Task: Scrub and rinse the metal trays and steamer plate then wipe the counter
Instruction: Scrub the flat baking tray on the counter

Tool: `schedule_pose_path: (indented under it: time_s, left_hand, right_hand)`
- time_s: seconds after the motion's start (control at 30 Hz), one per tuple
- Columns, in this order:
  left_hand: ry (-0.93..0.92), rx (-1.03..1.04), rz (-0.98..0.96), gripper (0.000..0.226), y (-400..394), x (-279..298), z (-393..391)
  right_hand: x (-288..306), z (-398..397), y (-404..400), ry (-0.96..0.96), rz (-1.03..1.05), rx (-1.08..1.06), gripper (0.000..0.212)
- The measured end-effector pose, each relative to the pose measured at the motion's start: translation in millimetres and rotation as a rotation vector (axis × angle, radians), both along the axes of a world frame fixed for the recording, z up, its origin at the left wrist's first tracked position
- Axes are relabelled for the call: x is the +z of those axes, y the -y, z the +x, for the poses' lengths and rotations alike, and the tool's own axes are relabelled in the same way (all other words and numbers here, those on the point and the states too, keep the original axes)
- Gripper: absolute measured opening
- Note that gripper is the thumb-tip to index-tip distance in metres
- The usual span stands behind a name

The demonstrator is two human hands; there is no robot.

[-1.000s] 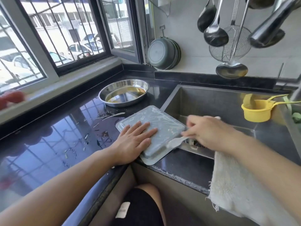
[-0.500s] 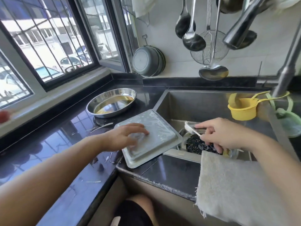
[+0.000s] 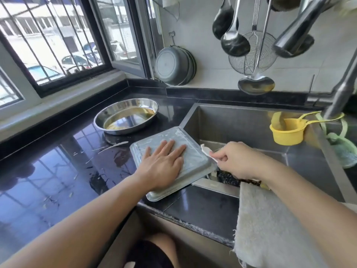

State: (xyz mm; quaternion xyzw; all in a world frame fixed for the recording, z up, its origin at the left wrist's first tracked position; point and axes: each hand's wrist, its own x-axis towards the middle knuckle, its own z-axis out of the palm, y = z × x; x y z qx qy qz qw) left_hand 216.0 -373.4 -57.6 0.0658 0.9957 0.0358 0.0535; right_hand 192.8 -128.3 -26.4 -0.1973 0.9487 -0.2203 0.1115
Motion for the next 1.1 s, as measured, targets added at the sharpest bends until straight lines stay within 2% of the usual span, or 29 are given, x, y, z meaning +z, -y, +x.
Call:
schedule_pose_path:
  time_s: [0.2, 0.33, 0.5, 0.6, 0.77, 0.87, 1.0, 1.1]
  left_hand:
    - [-0.002, -0.013, 0.002, 0.057, 2, 1, 1]
    - [0.002, -0.015, 0.005, 0.057, 1, 3, 2]
    - [-0.023, -0.029, -0.005, 0.058, 0, -1, 3]
    - [-0.027, -0.043, -0.003, 0.058, -1, 0, 4]
    - [-0.049, -0.058, -0.005, 0.058, 0, 0, 5]
    - [-0.055, -0.059, -0.004, 0.059, 2, -2, 4]
    - [-0.06, -0.061, 0.0, 0.059, 3, -4, 3]
    - [-0.06, -0.057, 0.004, 0.06, 2, -6, 2]
  right_hand:
    - [12, -43, 35, 0.045, -0.068, 0.013, 0.035]
    - [18, -17, 9, 0.043, 0.0, 0.043, 0.041]
    - [26, 21, -31, 0.214, 0.052, 0.085, 0.043]
    - [25, 0, -16, 0.174, 0.016, 0.072, 0.042]
    - [22, -70, 58, 0.061, 0.007, 0.041, 0.03]
    - [19, -103, 85, 0.027, 0.063, 0.014, 0.035]
    - [23, -94, 77, 0.001, 0.081, 0.045, 0.034]
    - [26, -59, 44, 0.066, 0.061, 0.06, 0.034]
